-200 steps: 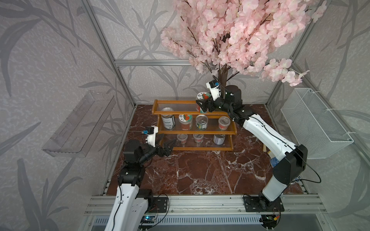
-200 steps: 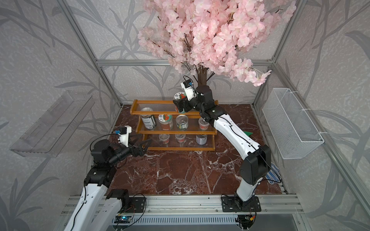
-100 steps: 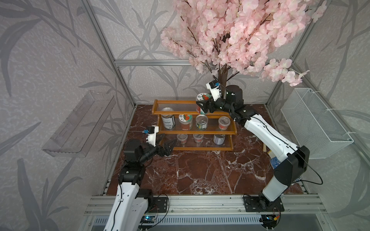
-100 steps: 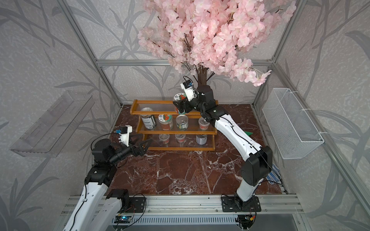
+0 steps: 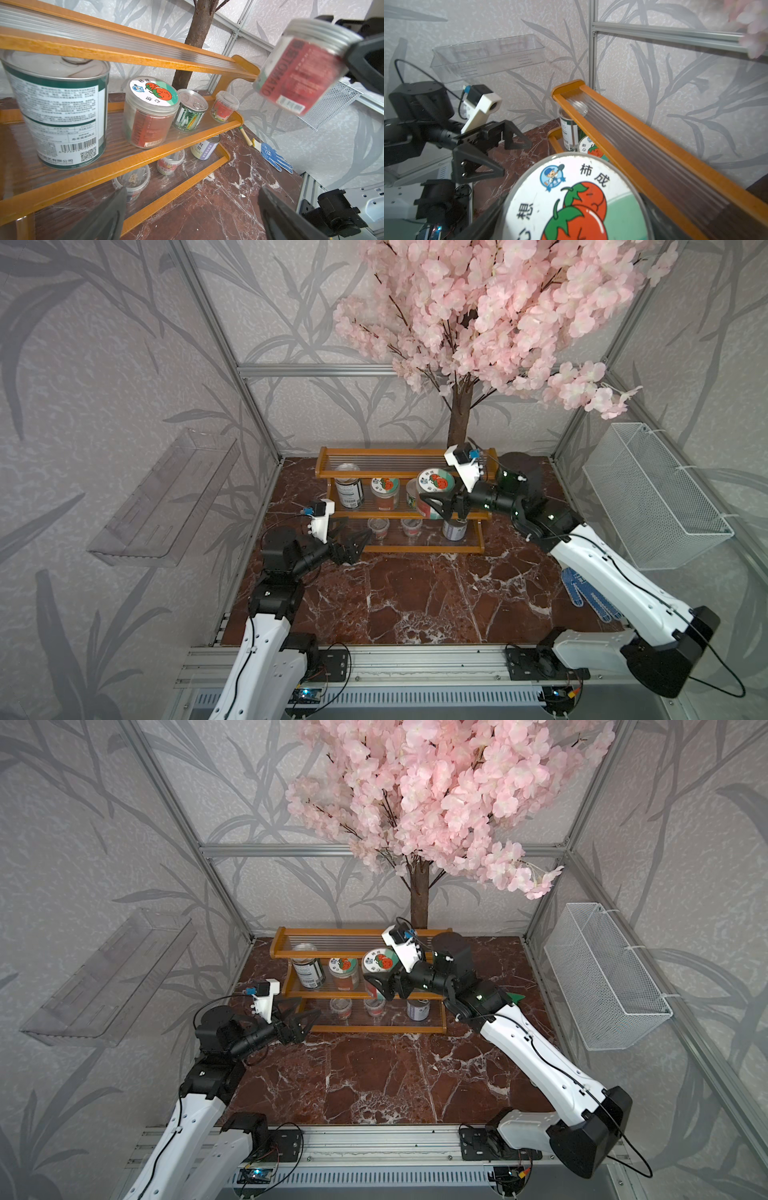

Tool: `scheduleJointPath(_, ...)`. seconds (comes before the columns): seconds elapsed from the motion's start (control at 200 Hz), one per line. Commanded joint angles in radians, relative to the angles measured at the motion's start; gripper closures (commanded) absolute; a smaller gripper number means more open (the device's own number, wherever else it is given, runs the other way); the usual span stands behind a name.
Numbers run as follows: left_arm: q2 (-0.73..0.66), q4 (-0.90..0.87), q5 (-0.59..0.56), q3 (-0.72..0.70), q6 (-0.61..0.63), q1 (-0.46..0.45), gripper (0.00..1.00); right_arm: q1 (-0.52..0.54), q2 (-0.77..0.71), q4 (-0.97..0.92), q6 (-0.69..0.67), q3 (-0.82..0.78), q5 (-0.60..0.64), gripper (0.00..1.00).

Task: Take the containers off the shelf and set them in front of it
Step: 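Pick up a container from the shelf, then place the container at the center of the board.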

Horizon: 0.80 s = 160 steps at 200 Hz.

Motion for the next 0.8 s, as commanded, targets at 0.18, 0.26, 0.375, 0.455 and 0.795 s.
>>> scheduleJointPath(0.18, -0.020, 0.018, 0.036, 0.032, 0.010, -0.068, 0.00, 0.062, -0.239, 0.097, 0.028, -0.370, 0.112, 0.24)
scheduleJointPath(0.26, -0.024, 0.024, 0.031, 0.027, 0.015, -0.082, 0.00, 0.074, -0.289, 0.169, 0.051, -0.493, 0.162, 0.24)
scheduleJointPath(0.375, -0.015, 0.024, 0.031, 0.020, 0.015, -0.099, 0.00, 0.084, -0.336, 0.273, 0.075, -0.635, 0.216, 0.24)
scheduleJointPath(0.455, -0.010, 0.025, 0.020, 0.011, 0.013, -0.120, 0.00, 0.088, -0.343, 0.316, 0.079, -0.699, 0.251, 0.24)
scheduleJointPath(0.795, 0.003, 0.024, -0.039, -0.024, 0.037, -0.182, 0.00, 0.130, -0.306, 0.462, 0.146, -0.895, 0.478, 0.24)
